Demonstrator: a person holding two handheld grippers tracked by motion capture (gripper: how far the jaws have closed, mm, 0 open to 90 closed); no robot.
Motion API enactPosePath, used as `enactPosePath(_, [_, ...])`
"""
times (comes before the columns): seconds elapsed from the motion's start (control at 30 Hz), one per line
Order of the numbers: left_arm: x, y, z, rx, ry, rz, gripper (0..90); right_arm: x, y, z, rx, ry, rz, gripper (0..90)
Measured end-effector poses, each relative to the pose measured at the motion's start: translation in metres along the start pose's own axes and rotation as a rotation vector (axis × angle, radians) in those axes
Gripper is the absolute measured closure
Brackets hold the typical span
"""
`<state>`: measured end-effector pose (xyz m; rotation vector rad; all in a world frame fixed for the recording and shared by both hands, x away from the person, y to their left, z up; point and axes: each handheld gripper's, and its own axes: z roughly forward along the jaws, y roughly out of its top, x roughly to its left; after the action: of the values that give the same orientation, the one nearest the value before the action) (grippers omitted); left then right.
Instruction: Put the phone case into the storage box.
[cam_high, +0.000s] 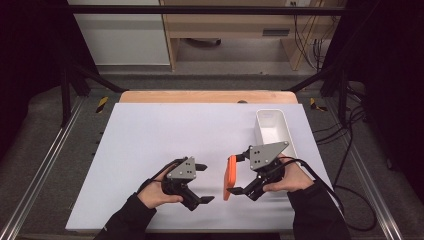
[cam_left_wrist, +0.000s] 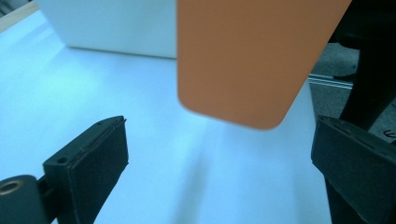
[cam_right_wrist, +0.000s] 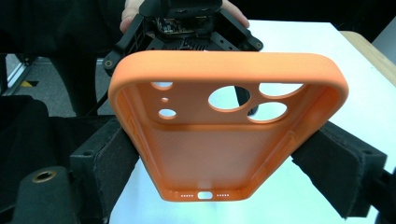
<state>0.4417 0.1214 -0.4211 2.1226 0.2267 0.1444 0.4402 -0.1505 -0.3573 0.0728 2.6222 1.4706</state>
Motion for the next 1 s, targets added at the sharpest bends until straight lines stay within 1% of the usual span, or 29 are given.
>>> enactPosePath(0.23, [0.006,-0.009,-0.012,-0.016,0.054,-0.050,1.2,-0.002,0.002,-0.006,-0.011,-0.036,0.005,15.7])
enactPosePath(0.37, [0.009,-0.014,-0.019,-0.027,0.089,-0.079,0.0,-0.003,0.003,-0.010,-0.020,-0.054,0.017,15.7])
enactPosePath(0.5, [0.013,-0.019,-0.026,-0.032,0.150,-0.115,0.0,-0.004,0.004,-0.015,-0.026,-0.070,0.025,15.7])
enactPosePath(0.6, [0.017,-0.021,-0.034,-0.050,0.190,-0.142,0.0,-0.005,0.005,-0.019,-0.035,-0.093,0.038,15.7])
enactPosePath(0.7, [0.019,-0.024,-0.040,-0.066,0.224,-0.147,0.0,-0.006,0.005,-0.021,-0.033,-0.120,0.049,15.7])
enactPosePath(0.83, [0.024,-0.030,-0.049,-0.089,0.278,-0.173,0.0,-0.007,0.006,-0.026,-0.038,-0.151,0.061,15.7])
enactPosePath(0.9, [0.027,-0.034,-0.054,-0.093,0.318,-0.185,0.0,-0.008,0.007,-0.028,-0.042,-0.165,0.068,15.7])
enactPosePath(1.0, [0.030,-0.039,-0.062,-0.098,0.347,-0.204,0.0,-0.009,0.008,-0.032,-0.047,-0.187,0.090,15.7])
